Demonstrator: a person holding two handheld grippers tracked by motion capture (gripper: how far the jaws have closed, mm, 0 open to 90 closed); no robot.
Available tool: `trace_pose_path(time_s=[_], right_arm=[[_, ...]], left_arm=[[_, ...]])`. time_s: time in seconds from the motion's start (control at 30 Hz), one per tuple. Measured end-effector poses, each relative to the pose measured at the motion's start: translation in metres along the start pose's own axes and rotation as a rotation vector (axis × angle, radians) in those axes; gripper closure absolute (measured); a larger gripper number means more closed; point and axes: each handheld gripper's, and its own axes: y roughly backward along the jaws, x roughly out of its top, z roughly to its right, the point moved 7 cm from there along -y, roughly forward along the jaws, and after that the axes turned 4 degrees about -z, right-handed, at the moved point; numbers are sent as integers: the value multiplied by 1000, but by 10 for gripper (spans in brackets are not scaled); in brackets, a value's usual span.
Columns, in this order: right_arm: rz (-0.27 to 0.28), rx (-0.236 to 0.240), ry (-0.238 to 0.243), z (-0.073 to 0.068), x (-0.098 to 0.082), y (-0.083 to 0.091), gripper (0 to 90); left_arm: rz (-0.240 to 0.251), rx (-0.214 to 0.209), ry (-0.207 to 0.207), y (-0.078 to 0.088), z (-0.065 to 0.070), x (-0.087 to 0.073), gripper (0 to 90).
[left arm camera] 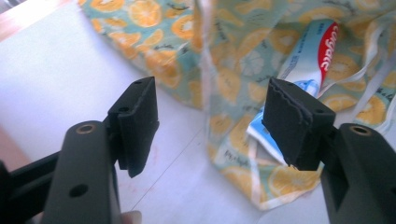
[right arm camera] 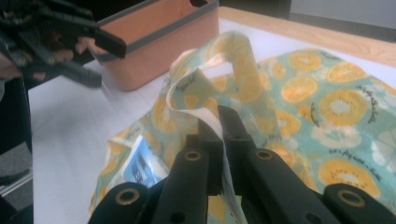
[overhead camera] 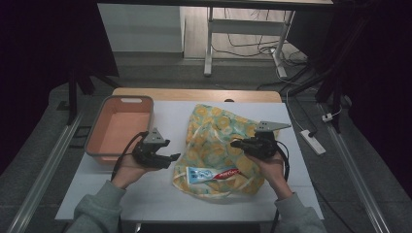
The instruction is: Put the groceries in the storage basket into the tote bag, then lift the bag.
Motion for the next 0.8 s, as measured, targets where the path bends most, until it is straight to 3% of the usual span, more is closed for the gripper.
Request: trace_pose_path(time_s=[0.2,0.4,0.57,0.8], right_arm=[[2,5,7,-4,-6,7,891],[-10,10,23,-7,-11,6,891],[-13,12,26,-8,-11,6,890],[-21,3,24,-7,-14,5,888]], left_arm=[[-8,5,32,8,-9,-14,357],[-32,10,47,0,-9,-16,347],[-55,-5,48,-22,-2,-6,339],[-118,-13,40,-68,8,5,330]])
